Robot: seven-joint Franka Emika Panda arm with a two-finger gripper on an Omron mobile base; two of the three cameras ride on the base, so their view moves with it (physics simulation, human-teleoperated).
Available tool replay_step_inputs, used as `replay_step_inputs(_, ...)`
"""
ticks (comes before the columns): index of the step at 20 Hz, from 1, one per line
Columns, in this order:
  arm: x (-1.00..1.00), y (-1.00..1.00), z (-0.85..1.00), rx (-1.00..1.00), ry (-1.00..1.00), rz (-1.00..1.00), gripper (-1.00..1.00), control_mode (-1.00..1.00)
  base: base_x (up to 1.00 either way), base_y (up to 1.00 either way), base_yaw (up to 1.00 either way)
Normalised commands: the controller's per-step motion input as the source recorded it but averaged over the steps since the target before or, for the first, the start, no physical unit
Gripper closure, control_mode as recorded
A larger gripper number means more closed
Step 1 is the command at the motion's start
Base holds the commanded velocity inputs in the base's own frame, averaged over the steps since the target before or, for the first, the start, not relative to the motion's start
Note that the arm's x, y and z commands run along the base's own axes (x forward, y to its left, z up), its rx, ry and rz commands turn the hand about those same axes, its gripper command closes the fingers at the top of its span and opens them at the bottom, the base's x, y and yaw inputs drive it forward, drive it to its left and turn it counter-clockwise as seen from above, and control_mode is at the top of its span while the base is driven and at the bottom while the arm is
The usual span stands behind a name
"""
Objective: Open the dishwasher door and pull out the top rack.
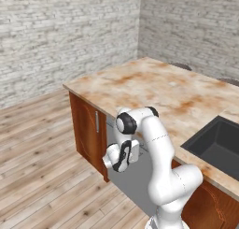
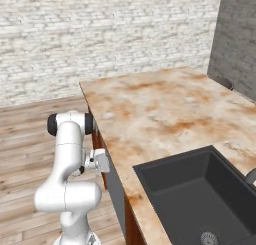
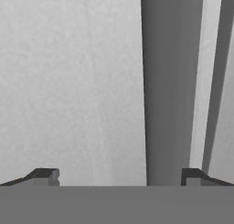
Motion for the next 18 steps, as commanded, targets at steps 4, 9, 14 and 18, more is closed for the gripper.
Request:
replay_step_inputs(4, 0.29, -0.13, 0.00, 0.00, 0.00, 0.00, -1.00, -1.00, 0.00, 0.00, 0.00)
replay_step_inputs(9, 0.21, -0.18, 0.00, 0.00, 0.00, 0.00, 1.00, -1.00, 0.00, 0.00, 0.00)
replay_step_inputs(14, 0.04, -0.11, 0.00, 0.02, 0.04, 0.00, 1.00, -1.00, 0.00, 0.00, 0.00)
replay_step_inputs(18, -0.16, 0.00, -0.22, 0.05, 0.12, 0.03, 1.00, -1.00, 0.00, 0.00, 0.00)
